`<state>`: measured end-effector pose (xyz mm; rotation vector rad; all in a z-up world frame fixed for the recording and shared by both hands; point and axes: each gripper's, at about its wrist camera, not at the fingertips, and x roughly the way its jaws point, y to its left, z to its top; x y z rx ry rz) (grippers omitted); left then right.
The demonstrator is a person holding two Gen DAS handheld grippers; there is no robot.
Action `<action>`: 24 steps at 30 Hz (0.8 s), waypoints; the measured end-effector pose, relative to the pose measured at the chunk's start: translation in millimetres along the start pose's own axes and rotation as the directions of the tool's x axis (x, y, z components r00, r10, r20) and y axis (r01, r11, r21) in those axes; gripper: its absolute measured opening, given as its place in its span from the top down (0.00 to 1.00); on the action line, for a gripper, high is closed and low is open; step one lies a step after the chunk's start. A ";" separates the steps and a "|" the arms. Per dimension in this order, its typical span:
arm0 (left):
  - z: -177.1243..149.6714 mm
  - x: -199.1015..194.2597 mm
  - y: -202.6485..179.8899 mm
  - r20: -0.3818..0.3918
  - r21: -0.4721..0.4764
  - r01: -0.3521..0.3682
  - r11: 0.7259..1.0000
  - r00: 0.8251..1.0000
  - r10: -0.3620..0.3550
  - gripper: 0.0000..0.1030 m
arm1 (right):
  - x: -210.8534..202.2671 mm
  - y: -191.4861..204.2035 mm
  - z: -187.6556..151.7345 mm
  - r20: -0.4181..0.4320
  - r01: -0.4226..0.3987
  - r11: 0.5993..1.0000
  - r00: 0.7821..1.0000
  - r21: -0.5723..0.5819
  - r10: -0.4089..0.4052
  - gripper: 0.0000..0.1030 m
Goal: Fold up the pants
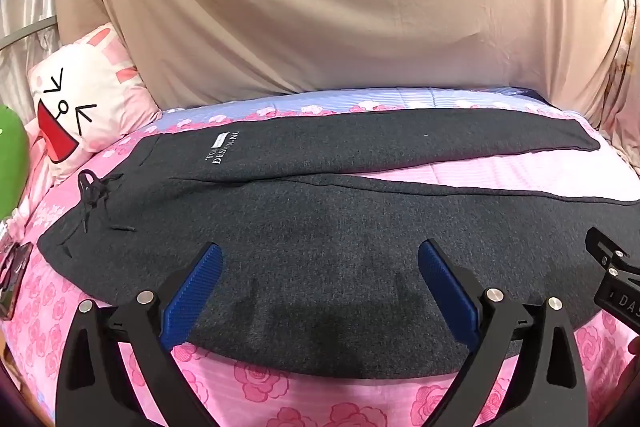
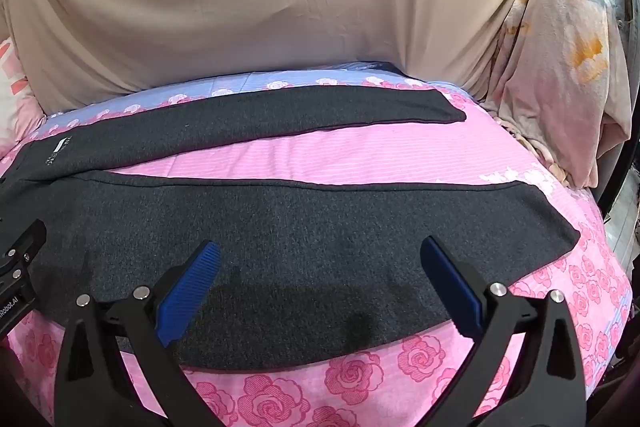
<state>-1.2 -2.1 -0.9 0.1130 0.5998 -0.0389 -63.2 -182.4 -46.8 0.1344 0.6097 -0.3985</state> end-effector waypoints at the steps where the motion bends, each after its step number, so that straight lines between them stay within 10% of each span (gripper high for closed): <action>1: 0.0 0.1 -0.1 0.000 -0.001 -0.001 1.000 1.000 0.001 0.07 | -0.1 0.0 0.2 0.000 0.000 1.000 1.000 0.000 0.000 0.04; 24: 1.2 -0.1 3.3 0.004 -0.009 0.002 1.000 1.000 -0.002 0.07 | 2.0 0.8 -1.2 0.001 -0.003 1.000 1.000 0.004 0.003 0.04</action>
